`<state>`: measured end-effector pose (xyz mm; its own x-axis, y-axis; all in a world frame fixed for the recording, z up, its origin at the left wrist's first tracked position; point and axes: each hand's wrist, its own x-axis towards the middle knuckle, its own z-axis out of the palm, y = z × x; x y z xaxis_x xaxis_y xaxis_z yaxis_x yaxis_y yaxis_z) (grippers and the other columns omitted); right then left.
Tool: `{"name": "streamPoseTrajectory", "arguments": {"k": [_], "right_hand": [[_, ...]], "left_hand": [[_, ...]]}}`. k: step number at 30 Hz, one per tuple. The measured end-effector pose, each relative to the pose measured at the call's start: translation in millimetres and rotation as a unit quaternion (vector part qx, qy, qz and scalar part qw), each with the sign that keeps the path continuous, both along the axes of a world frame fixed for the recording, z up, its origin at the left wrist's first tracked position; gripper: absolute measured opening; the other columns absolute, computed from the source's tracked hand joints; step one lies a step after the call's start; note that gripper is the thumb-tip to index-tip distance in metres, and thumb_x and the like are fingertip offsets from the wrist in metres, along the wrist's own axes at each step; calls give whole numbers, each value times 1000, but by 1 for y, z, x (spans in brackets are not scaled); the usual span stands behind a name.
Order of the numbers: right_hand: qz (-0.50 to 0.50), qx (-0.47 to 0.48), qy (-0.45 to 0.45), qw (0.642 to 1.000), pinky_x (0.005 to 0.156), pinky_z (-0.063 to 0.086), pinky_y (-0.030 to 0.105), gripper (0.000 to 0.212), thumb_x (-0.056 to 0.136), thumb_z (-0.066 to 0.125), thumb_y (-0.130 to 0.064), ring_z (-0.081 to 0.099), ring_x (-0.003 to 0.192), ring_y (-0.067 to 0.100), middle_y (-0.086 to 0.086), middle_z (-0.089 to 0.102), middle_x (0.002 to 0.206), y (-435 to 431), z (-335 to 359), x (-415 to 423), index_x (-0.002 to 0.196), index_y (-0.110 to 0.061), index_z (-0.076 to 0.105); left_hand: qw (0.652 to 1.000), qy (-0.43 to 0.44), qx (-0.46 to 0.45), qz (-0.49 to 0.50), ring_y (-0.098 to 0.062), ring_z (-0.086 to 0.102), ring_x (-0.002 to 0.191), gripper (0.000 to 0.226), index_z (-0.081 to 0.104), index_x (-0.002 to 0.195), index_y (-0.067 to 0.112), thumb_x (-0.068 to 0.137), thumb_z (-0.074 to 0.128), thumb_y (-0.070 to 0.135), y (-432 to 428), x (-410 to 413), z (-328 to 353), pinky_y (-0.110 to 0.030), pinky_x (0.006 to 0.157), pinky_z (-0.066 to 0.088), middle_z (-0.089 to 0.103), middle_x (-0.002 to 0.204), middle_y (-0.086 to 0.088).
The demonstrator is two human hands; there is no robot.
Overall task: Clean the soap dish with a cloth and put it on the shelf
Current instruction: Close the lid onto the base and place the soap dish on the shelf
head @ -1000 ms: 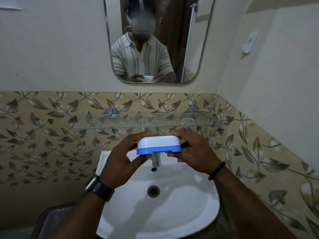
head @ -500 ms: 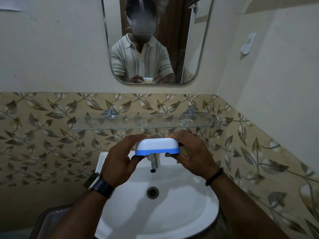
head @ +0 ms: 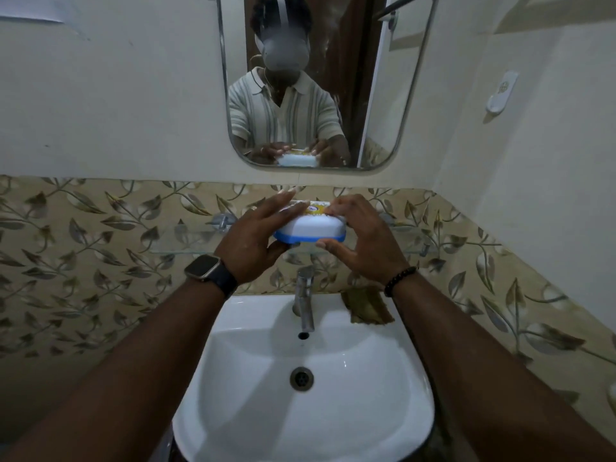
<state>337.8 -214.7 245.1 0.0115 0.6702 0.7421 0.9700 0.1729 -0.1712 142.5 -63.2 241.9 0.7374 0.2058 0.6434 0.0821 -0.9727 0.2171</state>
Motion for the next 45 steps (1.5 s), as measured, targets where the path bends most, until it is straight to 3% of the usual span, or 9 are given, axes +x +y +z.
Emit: {"name": "streamPoseTrajectory", "arguments": {"k": [4, 9, 15, 23, 28, 33, 36, 40, 45], "right_hand": [[-20, -28, -21, 999, 94, 49, 43, 48, 85, 77, -32, 54, 112, 31, 14, 57, 120, 25, -2, 17, 119, -4, 60], [-49, -46, 5, 998, 91, 51, 37, 49, 82, 79, -33, 50, 114, 24, 10, 53, 123, 49, -17, 34, 120, -12, 57], [-77, -87, 54, 992, 89, 53, 35, 52, 77, 82, -27, 49, 112, 19, 5, 48, 124, 67, -48, 45, 120, -17, 54], [-74, -117, 118, 983, 83, 44, 25, 49, 79, 81, -27, 47, 108, 16, 3, 45, 124, 75, -58, 49, 118, -19, 52], [-76, -121, 136, 980, 94, 51, 31, 63, 79, 81, -27, 48, 118, 20, 3, 42, 133, 72, -57, 47, 132, -20, 48], [-85, -84, 112, 987, 105, 43, 36, 73, 82, 72, -49, 41, 128, 24, 8, 38, 141, 58, -54, 40, 143, -20, 43], [-148, -44, 83, 984, 108, 38, 44, 75, 85, 59, -62, 39, 133, 29, 11, 39, 145, 43, -50, 38, 146, -22, 40], [-223, -33, 46, 973, 111, 31, 48, 78, 88, 41, -74, 31, 141, 27, 8, 34, 152, 13, -45, 41, 152, -31, 29], [-315, -44, 45, 947, 109, 32, 51, 82, 85, 44, -74, 34, 140, 29, 6, 33, 153, -35, -55, 41, 154, -35, 24]], "left_hand": [[999, 31, -15, 10, -37, 37, 146, 76, 41, 153, 22, 88, 78, 25, 21, 20, -7, -54, 114, 39, 32, 164, -13], [998, 41, -34, 28, -38, 27, 150, 72, 40, 153, 22, 91, 73, 12, 33, 46, -21, -53, 119, 30, 25, 166, -15], [993, 92, -58, 56, -38, 27, 150, 69, 39, 154, 29, 94, 67, 11, 47, 63, -46, -53, 118, 34, 27, 166, -12], [988, 101, -86, 85, -34, 33, 148, 57, 44, 151, 32, 99, 61, 18, 50, 71, -56, -46, 116, 34, 36, 163, -9], [992, 83, -37, 90, -38, 36, 146, 65, 38, 155, 27, 96, 63, 13, 41, 67, -56, -52, 111, 42, 29, 166, -11], [995, 31, 50, 79, -40, 38, 145, 61, 44, 152, 18, 96, 65, 16, 25, 67, -59, -58, 112, 38, 37, 161, -18], [996, 4, 57, 76, -36, 32, 150, 51, 41, 154, 18, 105, 45, 33, 12, 73, -53, -56, 117, 32, 36, 162, -16], [997, 1, 62, 53, -31, 22, 154, 57, 32, 158, 21, 106, 29, 44, -7, 86, -42, -52, 121, 26, 28, 166, -12], [999, 7, 22, -22, -25, 9, 157, 59, 19, 161, 21, 107, 24, 44, -45, 104, -54, -44, 126, 16, 16, 169, -6]]}}
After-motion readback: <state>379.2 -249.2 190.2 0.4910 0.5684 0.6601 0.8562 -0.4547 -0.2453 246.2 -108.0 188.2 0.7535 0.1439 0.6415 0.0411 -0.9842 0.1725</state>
